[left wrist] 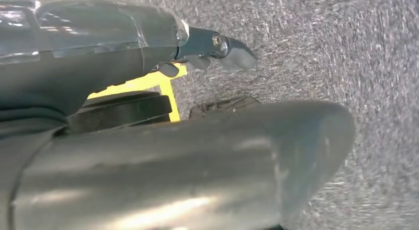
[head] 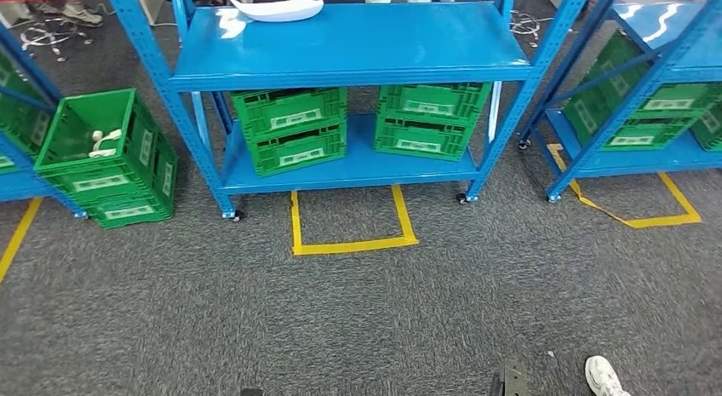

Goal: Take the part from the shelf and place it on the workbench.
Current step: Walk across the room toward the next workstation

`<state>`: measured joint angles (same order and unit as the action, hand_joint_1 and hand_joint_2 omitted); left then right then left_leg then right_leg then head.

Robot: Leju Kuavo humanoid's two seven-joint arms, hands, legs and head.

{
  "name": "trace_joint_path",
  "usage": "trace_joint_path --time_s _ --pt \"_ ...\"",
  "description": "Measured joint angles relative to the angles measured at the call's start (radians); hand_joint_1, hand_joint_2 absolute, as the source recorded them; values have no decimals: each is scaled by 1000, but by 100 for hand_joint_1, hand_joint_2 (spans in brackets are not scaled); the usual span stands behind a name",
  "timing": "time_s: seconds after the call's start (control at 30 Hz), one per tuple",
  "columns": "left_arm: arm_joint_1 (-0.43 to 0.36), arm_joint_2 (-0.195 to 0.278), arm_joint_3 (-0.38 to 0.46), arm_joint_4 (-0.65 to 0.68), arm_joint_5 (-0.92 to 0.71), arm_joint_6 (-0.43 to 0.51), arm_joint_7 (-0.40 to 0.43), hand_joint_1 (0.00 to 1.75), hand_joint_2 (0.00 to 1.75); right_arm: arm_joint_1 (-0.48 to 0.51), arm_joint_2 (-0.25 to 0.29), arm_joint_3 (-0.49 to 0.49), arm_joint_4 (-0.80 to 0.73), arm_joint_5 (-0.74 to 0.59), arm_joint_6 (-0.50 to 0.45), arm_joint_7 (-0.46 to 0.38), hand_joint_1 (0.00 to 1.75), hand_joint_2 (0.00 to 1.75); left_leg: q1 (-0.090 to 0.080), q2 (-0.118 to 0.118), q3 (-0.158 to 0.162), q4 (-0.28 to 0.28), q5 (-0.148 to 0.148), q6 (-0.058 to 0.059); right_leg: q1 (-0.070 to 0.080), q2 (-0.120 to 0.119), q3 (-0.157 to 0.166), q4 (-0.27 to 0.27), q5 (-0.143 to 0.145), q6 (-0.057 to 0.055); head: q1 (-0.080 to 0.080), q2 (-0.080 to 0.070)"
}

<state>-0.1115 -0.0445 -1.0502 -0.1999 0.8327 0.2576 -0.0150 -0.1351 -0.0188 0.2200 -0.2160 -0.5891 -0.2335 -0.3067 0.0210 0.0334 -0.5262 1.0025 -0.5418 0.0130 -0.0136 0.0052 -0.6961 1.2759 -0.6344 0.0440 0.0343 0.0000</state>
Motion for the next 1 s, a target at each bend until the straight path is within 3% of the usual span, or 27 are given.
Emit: trace_joint_path --time_s 0.03,0.07,0.1,0.17,0.23,0.27,0.3,0.37,0.43,0.5,0.53,0.57,0.63,0.67,0.73,0.83,0.9,1.0 --pt "0 0 0 0 0 0 0 0 0 3 0 0 0 0 0 0 0 0 0 16 4 0 -5 -2 -2 -4 -8 10 11 2 2 0" --pt "-1 0 0 0 0 0 0 0 0 8 0 0 0 0 0 0 0 0 0 29 10 0 -10 -4 -4 -9 5 -22 42 2 5 0" --pt "-2 -1 0 0 0 0 0 0 0 11 -1 0 0 0 0 0 0 0 0 40 18 0 -15 -7 -4 -18 36 -88 84 0 8 0" --pt "-5 -2 0 0 0 0 0 0 0 12 -3 1 0 0 0 0 0 0 -3 57 28 0 -26 -16 3 -54 100 -217 137 -9 14 0" --pt "-7 -4 0 0 0 0 0 0 0 10 -4 1 0 0 0 0 0 0 -8 70 35 -2 -34 -26 11 -73 122 -264 140 -21 13 0" --pt "-8 -4 0 0 0 0 0 0 0 11 -4 2 0 0 -1 0 0 0 -8 77 40 -5 -36 -31 13 -67 121 -266 139 -26 12 0" --pt "-9 -4 0 0 0 0 0 0 0 12 -5 2 0 0 -1 0 0 0 -6 73 44 -7 -40 -37 11 -59 123 -269 139 -32 12 0" --pt "-10 -4 0 -1 -1 0 -1 0 0 11 -5 3 0 0 -1 0 0 0 -3 19 36 23 -65 -46 7 -45 128 -277 140 -43 7 0" --pt "-10 -4 0 -1 -2 0 -2 0 0 5 -5 4 0 2 -1 0 0 0 -2 -40 -20 132 -118 -47 6 -31 133 -281 139 -54 -6 0" --pt "-6 -3 0 0 0 2 -2 0 0 1 -4 5 0 3 -1 -1 0 0 -3 -44 -100 256 -154 -45 10 -16 137 -280 134 -61 -21 0" --pt "-4 -2 0 0 1 3 -2 0 0 1 -4 6 0 3 -1 -1 0 0 -4 -41 -124 280 -144 -44 12 -9 142 -280 131 -62 -27 0" --pt "-3 -1 0 0 2 3 -2 0 0 2 -4 6 0 3 0 -1 0 0 -4 -38 -131 268 -113 -41 14 -3 148 -280 127 -62 -31 0" --pt "-3 0 1 0 2 3 -2 0 0 1 -3 6 0 3 1 -1 0 0 -5 -36 -99 159 -23 -32 14 6 162 -279 112 -57 -35 0" --pt "-4 0 1 0 1 2 -3 0 0 0 -2 6 0 3 2 -1 0 0 -7 -37 -75 98 1 -27 15 10 167 -278 102 -52 -36 0" --pt "-4 2 1 0 -2 1 -7 0 0 -2 -1 7 0 3 3 -1 0 0 -12 -38 -45 30 4 -15 15 14 177 -279 89 -39 -36 0" --pt "-3 3 2 0 -4 0 -12 0 0 -3 0 7 0 3 4 -2 0 0 -10 -37 -17 10 -9 2 14 13 191 -264 92 -22 -33 0" --pt "-3 3 2 0 -4 -1 -12 0 0 -8 1 10 -1 4 5 -3 0 0 -5 -34 12 5 -18 10 12 8 156 -191 81 -12 -28 0" --pt "-1 2 2 0 -4 -1 -8 0 0 -6 0 12 -1 3 6 -4 0 0 -2 -28 50 3 -46 10 6 2 26 -16 21 6 -18 0"
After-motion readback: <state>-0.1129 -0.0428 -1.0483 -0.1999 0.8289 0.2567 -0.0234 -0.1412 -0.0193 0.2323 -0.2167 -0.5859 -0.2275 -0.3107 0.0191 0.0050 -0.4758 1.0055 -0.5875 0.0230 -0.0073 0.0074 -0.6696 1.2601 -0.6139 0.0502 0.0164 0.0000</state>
